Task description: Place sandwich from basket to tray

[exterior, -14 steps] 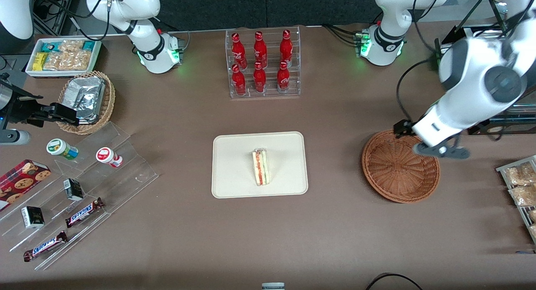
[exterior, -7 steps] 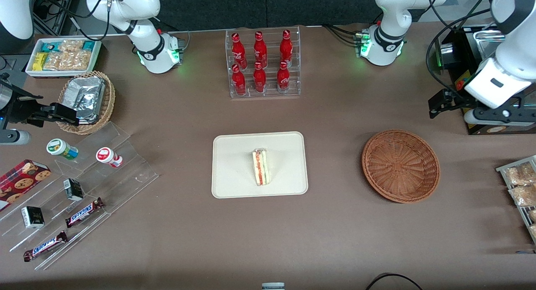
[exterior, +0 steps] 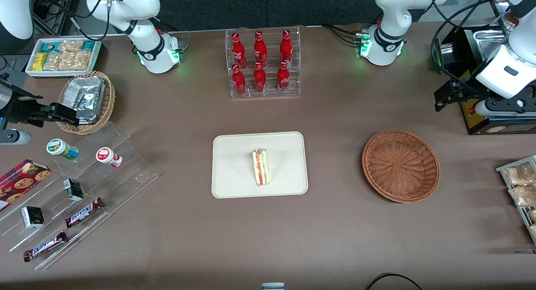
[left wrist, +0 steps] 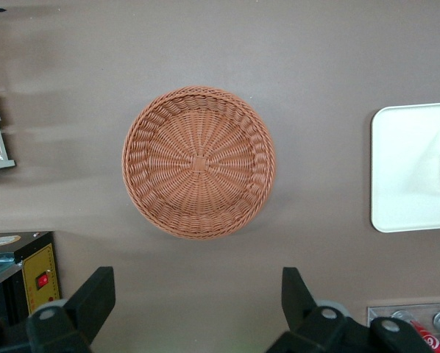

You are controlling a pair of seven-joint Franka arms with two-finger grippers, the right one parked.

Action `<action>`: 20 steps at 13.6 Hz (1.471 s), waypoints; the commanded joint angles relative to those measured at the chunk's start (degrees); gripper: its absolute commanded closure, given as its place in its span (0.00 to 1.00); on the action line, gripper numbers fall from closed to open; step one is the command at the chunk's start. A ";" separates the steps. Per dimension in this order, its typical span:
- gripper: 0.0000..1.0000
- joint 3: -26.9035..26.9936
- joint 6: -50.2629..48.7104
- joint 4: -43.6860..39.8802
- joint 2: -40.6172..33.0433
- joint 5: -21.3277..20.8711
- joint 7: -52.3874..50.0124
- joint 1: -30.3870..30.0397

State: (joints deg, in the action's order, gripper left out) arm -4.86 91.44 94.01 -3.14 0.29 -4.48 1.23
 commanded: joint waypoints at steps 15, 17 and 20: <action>0.00 7.11 -2.06 -2.52 1.47 -0.11 -2.37 9.90; 0.00 13.01 -2.06 -2.43 1.47 0.06 -2.73 14.92; 0.00 13.65 -2.06 -2.43 1.56 0.41 -2.73 15.12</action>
State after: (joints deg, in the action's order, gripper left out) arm 7.78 91.27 93.78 -2.62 0.29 -6.03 15.07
